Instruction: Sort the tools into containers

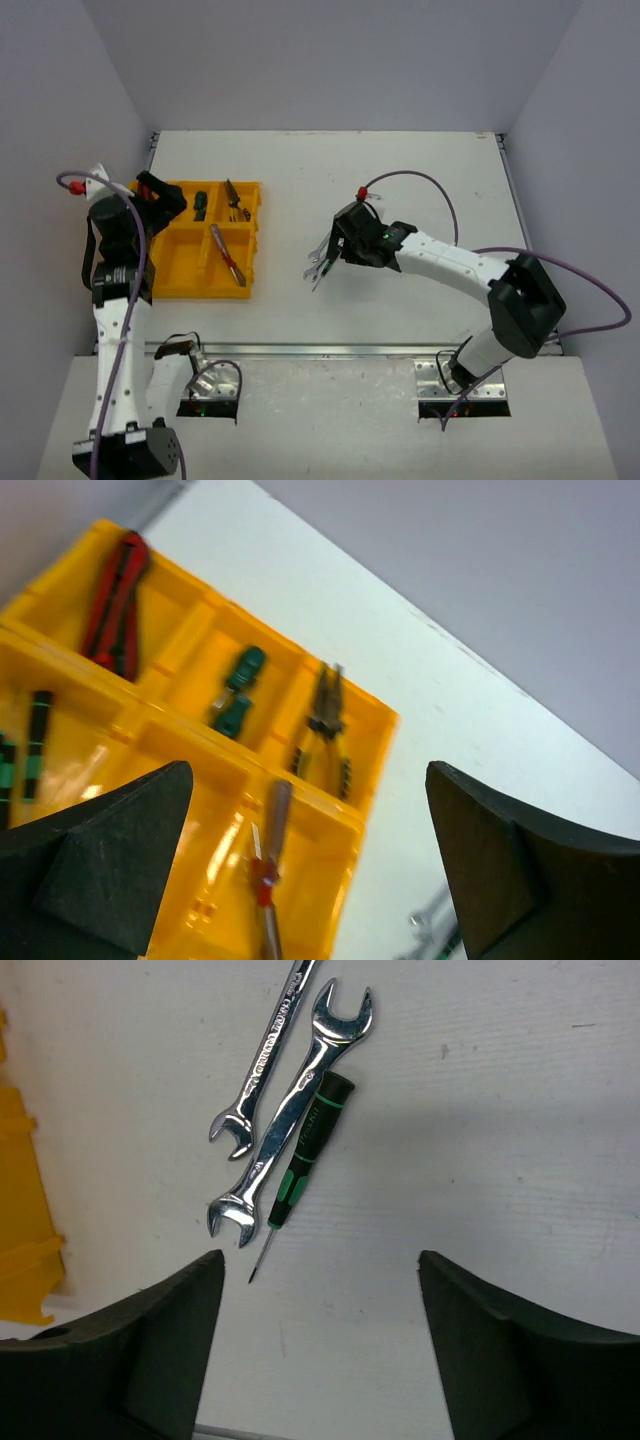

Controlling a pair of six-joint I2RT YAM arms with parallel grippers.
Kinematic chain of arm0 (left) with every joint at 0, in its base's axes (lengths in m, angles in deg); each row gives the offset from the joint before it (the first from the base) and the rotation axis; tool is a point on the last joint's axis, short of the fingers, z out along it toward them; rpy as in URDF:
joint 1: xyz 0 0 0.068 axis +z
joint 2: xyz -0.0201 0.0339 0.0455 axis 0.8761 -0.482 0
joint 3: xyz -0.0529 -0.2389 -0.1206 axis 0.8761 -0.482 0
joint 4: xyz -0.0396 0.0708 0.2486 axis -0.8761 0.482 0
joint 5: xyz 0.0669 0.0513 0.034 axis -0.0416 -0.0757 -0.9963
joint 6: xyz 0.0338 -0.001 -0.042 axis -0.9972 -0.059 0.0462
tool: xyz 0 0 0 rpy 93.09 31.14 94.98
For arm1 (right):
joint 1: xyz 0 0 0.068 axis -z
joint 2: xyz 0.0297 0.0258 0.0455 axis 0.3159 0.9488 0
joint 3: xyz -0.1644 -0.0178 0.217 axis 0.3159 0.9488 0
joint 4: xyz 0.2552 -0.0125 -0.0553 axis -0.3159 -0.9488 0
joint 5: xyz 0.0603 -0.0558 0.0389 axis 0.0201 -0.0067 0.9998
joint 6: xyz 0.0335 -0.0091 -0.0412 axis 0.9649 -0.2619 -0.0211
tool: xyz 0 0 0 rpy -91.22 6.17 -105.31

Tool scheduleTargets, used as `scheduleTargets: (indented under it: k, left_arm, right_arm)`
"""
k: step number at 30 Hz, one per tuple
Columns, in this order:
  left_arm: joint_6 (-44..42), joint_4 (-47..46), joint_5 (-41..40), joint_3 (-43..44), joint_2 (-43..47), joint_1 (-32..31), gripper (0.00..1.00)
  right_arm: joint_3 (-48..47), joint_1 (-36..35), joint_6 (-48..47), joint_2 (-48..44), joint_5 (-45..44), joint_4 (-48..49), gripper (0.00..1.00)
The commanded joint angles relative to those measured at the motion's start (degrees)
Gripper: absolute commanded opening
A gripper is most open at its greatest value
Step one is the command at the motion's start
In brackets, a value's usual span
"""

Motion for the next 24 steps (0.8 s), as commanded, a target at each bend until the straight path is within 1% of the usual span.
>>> scheduleTargets:
  k: [1,2,3,4,7,9,12,17,18,21,23,24]
  left_arm:
    - [3.34,0.14,18.82,-9.52,11.33,0.09,1.0]
    - [3.11,0.2,20.65,-11.71,13.73,0.09,1.0]
    - [2.82,0.31,22.04,-12.89,14.56,0.09,1.0]
    - [2.63,0.53,23.64,-14.34,16.72,0.09,1.0]
    - [1.4,0.22,26.08,-16.07,19.0,0.09,1.0]
    - [0.49,0.02,28.9,-15.71,18.65,-0.01,1.0]
    - [-0.24,-0.32,29.97,-15.62,16.87,-0.89,1.0]
    - [-0.4,-1.22,33.0,-16.24,15.44,-1.08,1.0]
    - [-0.54,-1.28,33.13,-16.24,15.58,-1.21,1.0]
    - [-0.56,-1.29,33.22,-16.24,16.02,-1.38,1.0]
    - [-0.56,-1.38,33.32,-16.24,15.93,-1.42,1.0]
    - [-0.56,-1.38,33.32,-16.24,15.89,-1.47,1.0]
  right_arm:
    - [-7.43,0.08,6.31,7.88,-5.48,-4.87,0.69]
    - [-9.14,0.08,6.71,10.65,-5.62,-5.93,0.61]
    - [-9.91,0.08,7.1,12.61,-5.78,-7.06,0.57]
    - [-11.93,0.08,8.09,14.58,-6.03,-7.92,0.55]
    - [-14.66,0.01,9.03,18.48,-5.64,-7.65,0.55]
    - [-16.13,-0.01,8.92,20.81,-4.72,-7.23,0.55]
    - [-18.19,-0.01,9.3,24.16,-4.15,-7.23,0.55]
    - [-18.52,-0.01,10.55,27.07,-3.83,-7.28,0.49]
    - [-18.32,-0.01,11.35,27.54,-3.83,-7.54,0.44]
    - [-16.63,-0.01,12.61,27.48,-3.32,-7.51,0.39]
    - [-14.86,-0.01,13.79,26.98,-3.52,-7.58,0.3]
    - [-14.37,-0.01,13.92,26.71,-3.61,-7.58,0.27]
